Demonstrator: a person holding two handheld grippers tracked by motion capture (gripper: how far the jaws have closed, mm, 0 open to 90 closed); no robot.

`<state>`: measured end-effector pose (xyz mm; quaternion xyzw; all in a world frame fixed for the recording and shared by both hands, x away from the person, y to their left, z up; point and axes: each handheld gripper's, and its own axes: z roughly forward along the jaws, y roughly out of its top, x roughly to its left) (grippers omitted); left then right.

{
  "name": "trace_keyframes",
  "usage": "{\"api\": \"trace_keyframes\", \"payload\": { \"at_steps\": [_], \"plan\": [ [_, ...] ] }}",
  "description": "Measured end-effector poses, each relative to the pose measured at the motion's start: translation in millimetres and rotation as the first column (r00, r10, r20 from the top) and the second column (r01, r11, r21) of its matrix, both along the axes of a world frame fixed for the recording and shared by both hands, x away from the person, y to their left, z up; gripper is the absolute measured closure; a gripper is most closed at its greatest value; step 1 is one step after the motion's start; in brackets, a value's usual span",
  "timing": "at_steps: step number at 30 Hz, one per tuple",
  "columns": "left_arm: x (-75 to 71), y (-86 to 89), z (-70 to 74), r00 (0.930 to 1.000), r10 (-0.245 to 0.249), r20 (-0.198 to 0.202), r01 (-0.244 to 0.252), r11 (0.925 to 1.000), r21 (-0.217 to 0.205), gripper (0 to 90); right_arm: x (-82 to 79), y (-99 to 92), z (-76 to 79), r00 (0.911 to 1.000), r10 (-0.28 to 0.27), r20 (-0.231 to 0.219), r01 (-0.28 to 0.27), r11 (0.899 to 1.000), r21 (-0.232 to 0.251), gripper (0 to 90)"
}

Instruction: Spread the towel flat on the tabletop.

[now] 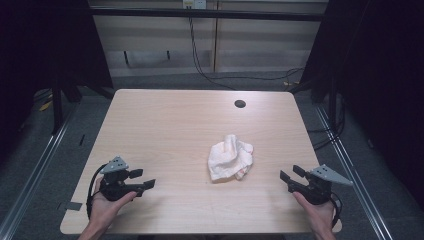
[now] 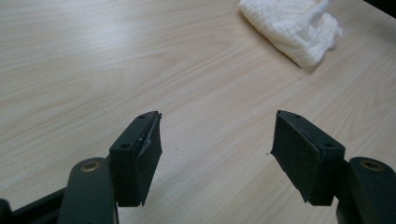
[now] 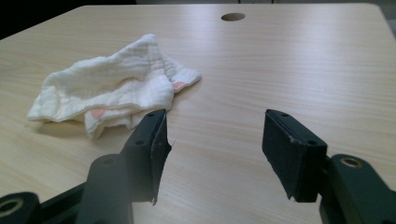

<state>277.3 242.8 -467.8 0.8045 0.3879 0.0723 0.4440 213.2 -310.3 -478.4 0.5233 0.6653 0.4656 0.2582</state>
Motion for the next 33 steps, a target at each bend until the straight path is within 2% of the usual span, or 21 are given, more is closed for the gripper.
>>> {"api": "trace_keyframes", "payload": {
  "at_steps": [6, 10, 13, 14, 17, 19, 20, 21, 24, 25, 27, 28, 31, 32, 33],
  "plan": [
    [-3.4, -1.9, 1.8, 1.0, 0.003, 0.009, -0.003, 1.0, 0.004, 32.8, 2.3, -3.4, -2.5, 0.9998, 0.018, -0.012, -0.018, 1.0, 0.013, 42.9],
    [-1.2, -1.4, 1.9, 1.0, 0.007, 0.002, -0.007, 0.9998, -0.017, 32.9, 2.8, -4.2, -2.3, 0.9992, 0.038, -0.011, -0.038, 0.999, 0.009, 44.1],
    [-0.5, -0.4, 2.5, 0.9999, 0.011, 0.004, -0.011, 0.9997, -0.024, 33.0, 3.7, -0.6, -3.7, 0.9977, 0.043, -0.053, -0.043, 0.999, -0.012, 45.9],
    [-0.5, -0.4, 2.5, 0.9999, 0.011, 0.004, -0.011, 0.9997, -0.024, 33.0, 3.7, -0.6, -3.7, 0.9977, 0.043, -0.053, -0.043, 0.999, -0.012, 45.9],
    [-0.9, 0.2, 3.4, 0.9999, 0.003, 0.01, -0.003, 0.9997, -0.025, 33.1, 4.5, 4.8, 4.5, 0.9948, 0.087, -0.053, -0.086, 0.996, 0.009, 46.2],
    [-1.7, -0.1, 3.4, 0.9999, 0.004, 0.011, -0.004, 0.9997, -0.022, 33.2, 4.7, 6.6, 6.8, 0.9941, 0.096, -0.051, -0.096, 0.995, 0.007, 46.3],
    [-2.7, -0.2, 3.5, 0.9999, -0.008, 0.015, 0.008, 0.9999, -0.013, 33.2, 5.5, 9.0, 10.1, 0.9933, 0.106, -0.045, -0.107, 0.994, -0.01, 46.3],
    [-4.4, -0.3, 3.9, 0.9998, 0.0, 0.022, 0.0, 0.9999, -0.012, 33.4, 8.8, 14.6, 17.1, 0.9918, 0.122, -0.039, -0.122, 0.993, -0.001, 46.3],
    [-5.6, 0.9, 4.8, 0.9996, -0.002, 0.029, 0.003, 0.9998, -0.019, 33.6, 13.6, 20.8, 22.7, 0.9899, 0.139, -0.027, -0.139, 0.99, -0.004, 46.3],
    [-5.2, 2.8, 5.1, 0.9996, 0.002, 0.029, -0.001, 0.9995, -0.03, 33.5, 21.3, 31.7, 29.0, 0.9848, 0.173, -0.018, -0.173, 0.985, -0.005, 46.3],
    [-3.8, 4.4, 4.6, 0.9996, 0.012, 0.025, -0.011, 0.9995, -0.031, 33.5, 28.9, 41.2, 32.2, 0.9784, 0.206, -0.017, -0.206, 0.978, -0.011, 46.3],
    [-3.8, 4.4, 4.6, 0.9996, 0.012, 0.025, -0.011, 0.9995, -0.031, 33.5, 28.9, 41.2, 32.2, 0.9784, 0.206, -0.017, -0.206, 0.978, -0.011, 46.3],
    [-4.7, 7.7, 5.1, 0.9994, 0.017, 0.03, -0.017, 0.9993, -0.032, 33.5, 47.9, 60.7, 34.0, 0.9668, 0.254, -0.026, -0.255, 0.967, -0.013, 46.3],
    [-4.7, 7.7, 5.1, 0.9994, 0.017, 0.03, -0.017, 0.9993, -0.032, 33.5, 47.9, 60.7, 34.0, 0.9668, 0.254, -0.026, -0.255, 0.967, -0.013, 46.3],
    [-4.8, 8.0, 5.1, 0.9993, 0.021, 0.029, -0.02, 0.9991, -0.036, 33.5, 55.2, 67.7, 32.2, 0.959, 0.28, -0.046, -0.281, 0.96, -0.019, 46.3]
  ]
}}
